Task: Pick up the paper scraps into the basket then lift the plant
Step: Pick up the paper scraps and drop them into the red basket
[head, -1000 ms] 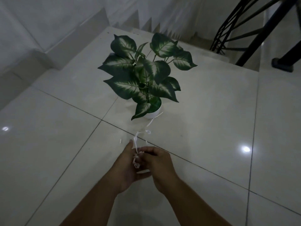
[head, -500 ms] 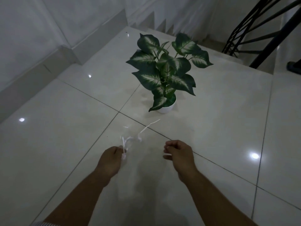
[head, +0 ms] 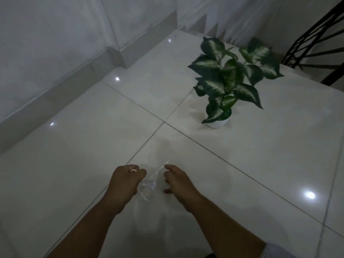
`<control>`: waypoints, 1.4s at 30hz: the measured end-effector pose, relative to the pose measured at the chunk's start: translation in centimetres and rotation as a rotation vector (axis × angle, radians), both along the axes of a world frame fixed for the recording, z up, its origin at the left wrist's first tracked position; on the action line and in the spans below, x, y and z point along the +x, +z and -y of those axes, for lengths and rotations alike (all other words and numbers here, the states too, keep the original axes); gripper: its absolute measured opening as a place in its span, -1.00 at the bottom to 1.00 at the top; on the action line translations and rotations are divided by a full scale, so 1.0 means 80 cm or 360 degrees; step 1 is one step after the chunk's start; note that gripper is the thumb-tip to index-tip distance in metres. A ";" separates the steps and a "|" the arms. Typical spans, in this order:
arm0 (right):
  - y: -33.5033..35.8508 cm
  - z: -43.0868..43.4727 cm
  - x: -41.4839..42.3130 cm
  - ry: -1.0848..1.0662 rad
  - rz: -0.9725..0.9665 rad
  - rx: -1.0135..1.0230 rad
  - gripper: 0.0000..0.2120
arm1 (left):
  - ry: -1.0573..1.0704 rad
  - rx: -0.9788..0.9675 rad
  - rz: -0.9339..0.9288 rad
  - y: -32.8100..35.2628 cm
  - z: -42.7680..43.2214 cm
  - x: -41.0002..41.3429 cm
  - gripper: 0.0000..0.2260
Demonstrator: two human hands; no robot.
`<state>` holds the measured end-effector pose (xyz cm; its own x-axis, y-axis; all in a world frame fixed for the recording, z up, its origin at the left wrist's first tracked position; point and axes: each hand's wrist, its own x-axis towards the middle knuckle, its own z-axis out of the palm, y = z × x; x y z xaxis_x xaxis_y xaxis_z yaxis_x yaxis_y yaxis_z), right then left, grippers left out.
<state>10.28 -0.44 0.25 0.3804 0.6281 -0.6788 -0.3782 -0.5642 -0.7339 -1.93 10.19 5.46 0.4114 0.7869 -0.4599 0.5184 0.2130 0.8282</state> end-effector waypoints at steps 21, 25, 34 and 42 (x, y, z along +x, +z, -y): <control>0.128 -0.261 -0.426 0.0702 -0.0457 0.0357 -0.70 | 0.0804 0.0325 0.0066 0.170 -0.210 -0.467 -0.53; 0.160 -0.317 -0.509 0.0881 -0.0288 0.0502 -0.72 | 0.0934 0.0553 -0.0069 0.197 -0.232 -0.547 -0.58; 0.225 -0.403 -0.693 0.1255 -0.0332 0.0835 -0.84 | 0.1008 0.1174 -0.0417 0.220 -0.260 -0.708 -0.70; 0.250 -0.427 -0.811 0.1467 -0.0366 0.0829 -0.81 | 0.1357 0.1231 -0.0657 0.180 -0.241 -0.848 -0.61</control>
<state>-54.63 33.76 20.21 -0.4882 0.8389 -0.2404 -0.1275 -0.3411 -0.9313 -69.81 29.45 19.85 -0.4360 0.8570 0.2747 0.7071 0.1374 0.6936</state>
